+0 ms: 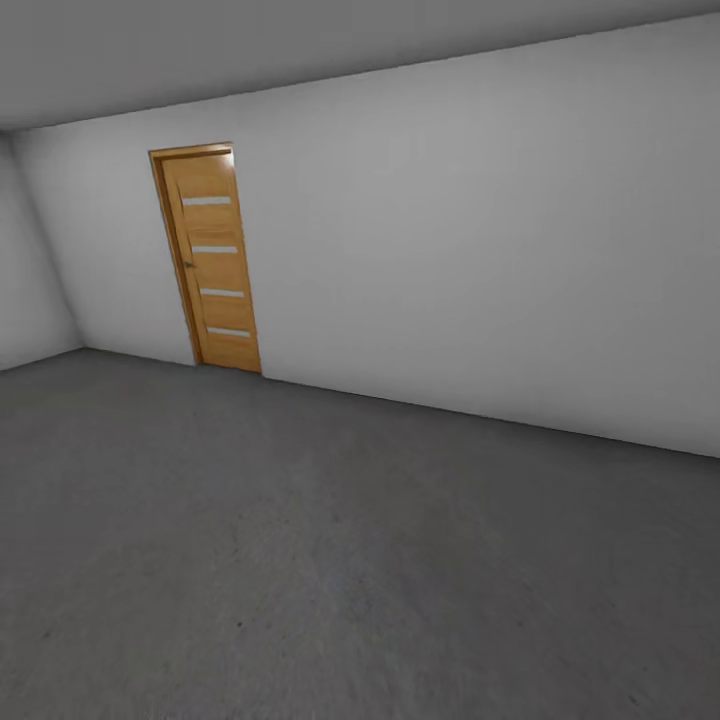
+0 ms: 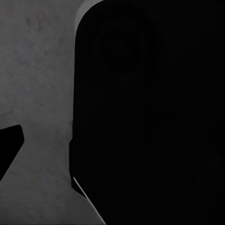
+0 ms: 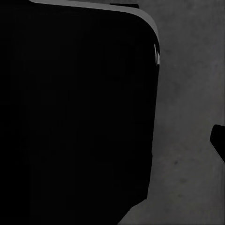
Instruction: Move the two storage containers from the living room to the garage. In the garage, place one container on the floor and stack the other container on top of it (either order is fine).
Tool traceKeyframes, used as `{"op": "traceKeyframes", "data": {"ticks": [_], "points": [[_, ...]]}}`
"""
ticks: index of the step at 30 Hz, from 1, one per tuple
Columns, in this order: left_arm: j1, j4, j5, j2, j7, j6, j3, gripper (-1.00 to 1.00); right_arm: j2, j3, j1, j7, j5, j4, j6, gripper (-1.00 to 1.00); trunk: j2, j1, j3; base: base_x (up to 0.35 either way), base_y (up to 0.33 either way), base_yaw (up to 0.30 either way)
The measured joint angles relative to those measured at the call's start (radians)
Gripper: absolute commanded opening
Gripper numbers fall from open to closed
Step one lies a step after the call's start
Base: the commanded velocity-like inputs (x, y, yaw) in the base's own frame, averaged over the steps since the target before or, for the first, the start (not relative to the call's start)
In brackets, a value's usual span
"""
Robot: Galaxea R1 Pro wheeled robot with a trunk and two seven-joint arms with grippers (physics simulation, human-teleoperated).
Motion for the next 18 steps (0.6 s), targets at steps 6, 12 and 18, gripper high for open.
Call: {"op": "traceKeyframes", "data": {"ticks": [6, 12, 18], "points": [[0.0, 0.006, 0.01, -0.012, -0.001, 0.0, 0.005, 1.0, -0.001, 0.0, 0.0, 0.0, 0.001, 0.0, 0.0, 1.0, 0.0, 0.0, 0.0, 0.0, 0.0, 0.279], [0.0, 0.008, 0.014, -0.018, 0.0, 0.0, 0.008, 1.0, -0.003, 0.001, 0.0, 0.0, 0.001, 0.0, 0.0, 1.0, 0.0, 0.0, 0.0, 0.0, 0.0, 0.28], [0.0, 0.008, 0.045, -0.018, -0.001, 0.0, 0.017, 1.0, -0.003, 0.001, 0.0, 0.0, 0.001, 0.0, 0.0, 1.0, 0.0, 0.0, 0.0, 0.0, 0.0, 0.28]]}}
